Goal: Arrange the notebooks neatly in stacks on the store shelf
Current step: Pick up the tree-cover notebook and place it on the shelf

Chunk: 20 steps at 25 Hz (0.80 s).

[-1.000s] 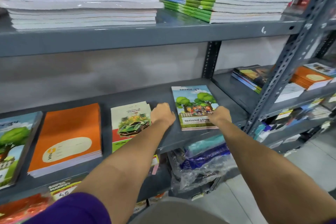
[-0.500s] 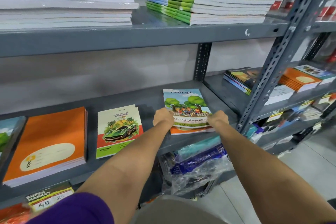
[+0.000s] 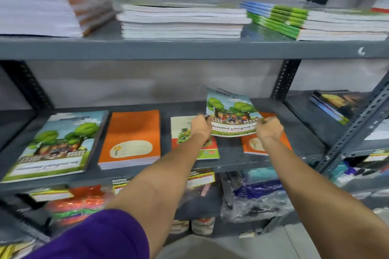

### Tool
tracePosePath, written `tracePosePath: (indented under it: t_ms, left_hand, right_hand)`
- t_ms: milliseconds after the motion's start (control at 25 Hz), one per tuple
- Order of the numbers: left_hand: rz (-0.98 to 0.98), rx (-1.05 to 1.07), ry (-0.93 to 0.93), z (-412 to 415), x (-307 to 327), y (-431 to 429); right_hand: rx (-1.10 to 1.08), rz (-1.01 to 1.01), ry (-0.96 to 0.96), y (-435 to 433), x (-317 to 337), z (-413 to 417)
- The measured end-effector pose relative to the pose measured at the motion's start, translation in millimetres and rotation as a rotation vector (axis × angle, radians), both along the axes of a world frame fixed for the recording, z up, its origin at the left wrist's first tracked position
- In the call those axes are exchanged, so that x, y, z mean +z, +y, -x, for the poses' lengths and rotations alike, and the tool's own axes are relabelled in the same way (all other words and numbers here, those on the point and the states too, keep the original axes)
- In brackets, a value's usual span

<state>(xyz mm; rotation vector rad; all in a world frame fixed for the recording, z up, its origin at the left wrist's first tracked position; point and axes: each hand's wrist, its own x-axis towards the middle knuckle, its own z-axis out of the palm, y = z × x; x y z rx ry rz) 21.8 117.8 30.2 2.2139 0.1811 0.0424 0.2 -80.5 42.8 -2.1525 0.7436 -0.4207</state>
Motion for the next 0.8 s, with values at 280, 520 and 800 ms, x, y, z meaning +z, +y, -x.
tracePosePath:
  t_ms: [280,520,800]
  left_hand:
    - [-0.182,0.160,-0.077,58,1,210]
    - [-0.316,0.297,-0.064,114,-4,365]
    - [-0.423,0.394,-0.041,162,-27,463]
  right_hand:
    - [0.211,-0.079,-0.120,206,-7,36]
    - [0.427,-0.088,-0.098,355,-17,73]
    - [0.564,-0.049,-0.088,461,-25,106]
